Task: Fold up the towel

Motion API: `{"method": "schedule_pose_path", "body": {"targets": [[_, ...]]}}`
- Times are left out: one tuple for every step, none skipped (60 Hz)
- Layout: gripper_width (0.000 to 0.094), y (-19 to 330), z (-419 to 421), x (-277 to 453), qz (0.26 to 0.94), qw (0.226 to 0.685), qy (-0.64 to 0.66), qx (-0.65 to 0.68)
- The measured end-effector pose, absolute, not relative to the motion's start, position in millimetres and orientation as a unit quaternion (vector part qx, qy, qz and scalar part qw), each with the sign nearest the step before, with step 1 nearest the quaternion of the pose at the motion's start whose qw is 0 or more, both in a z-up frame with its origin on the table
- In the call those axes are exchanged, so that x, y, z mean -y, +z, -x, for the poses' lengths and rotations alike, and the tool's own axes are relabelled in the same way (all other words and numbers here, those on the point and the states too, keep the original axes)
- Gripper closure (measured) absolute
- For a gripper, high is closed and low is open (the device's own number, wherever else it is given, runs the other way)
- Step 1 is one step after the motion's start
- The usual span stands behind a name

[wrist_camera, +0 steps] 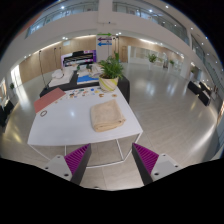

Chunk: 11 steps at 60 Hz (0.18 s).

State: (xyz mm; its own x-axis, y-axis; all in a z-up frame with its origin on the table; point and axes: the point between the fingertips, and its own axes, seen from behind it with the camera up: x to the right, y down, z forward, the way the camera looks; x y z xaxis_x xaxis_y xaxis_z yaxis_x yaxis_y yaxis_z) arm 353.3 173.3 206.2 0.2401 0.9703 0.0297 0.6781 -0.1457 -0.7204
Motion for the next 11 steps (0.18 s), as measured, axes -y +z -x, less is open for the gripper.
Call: {"method": "schedule_pose_path", "body": {"targets": [[0.0083,206.1,-355.6,-171.7,0.723,0.316,0.231,0.569],[0.0082,206.1,-357.3,-171.2,0.724,0.317,0.232,0.568],[0.0079,206.1,-358.7,-170.7,0.724,0.319,0.231,0.566],[0.0081,204.4,-358.3,-170.0,0.725,0.320,0.231,0.564],[0.0079,204.9,-359.1,-169.8,0.727,0.320,0.231,0.562],[0.0084,205.0,-360.0,-169.8,0.728,0.320,0.231,0.561],[0.0084,205.4,-360.5,-170.3,0.729,0.320,0.231,0.560],[0.0083,203.6,-358.1,-170.5,0.729,0.321,0.231,0.559],[0.0082,203.7,-358.0,-170.5,0.729,0.321,0.231,0.558],[0.0084,203.6,-358.0,-170.4,0.729,0.321,0.231,0.558],[0.0084,203.3,-357.7,-169.8,0.729,0.321,0.231,0.559]]}}
